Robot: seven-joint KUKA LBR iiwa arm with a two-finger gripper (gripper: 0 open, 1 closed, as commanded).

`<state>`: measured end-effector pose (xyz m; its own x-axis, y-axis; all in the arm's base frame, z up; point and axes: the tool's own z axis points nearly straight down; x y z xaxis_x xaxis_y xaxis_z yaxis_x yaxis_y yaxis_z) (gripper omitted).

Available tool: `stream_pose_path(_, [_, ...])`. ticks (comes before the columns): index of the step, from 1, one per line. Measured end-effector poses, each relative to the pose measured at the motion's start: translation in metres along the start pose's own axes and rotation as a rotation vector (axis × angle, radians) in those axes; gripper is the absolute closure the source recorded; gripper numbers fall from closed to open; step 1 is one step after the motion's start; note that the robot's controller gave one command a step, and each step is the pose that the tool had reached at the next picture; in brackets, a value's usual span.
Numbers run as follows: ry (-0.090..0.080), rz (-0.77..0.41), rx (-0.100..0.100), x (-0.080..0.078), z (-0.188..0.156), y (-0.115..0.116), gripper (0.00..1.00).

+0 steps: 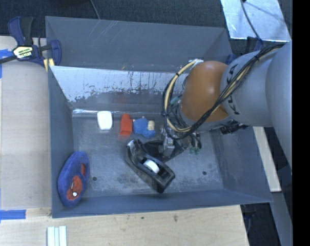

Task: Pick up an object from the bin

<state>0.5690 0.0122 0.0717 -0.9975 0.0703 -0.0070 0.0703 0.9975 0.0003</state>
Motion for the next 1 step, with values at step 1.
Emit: stream_pose_path(1, [-0.007,0.057,-0.001,-0.0317,-0.2211,0.0061,1.0])
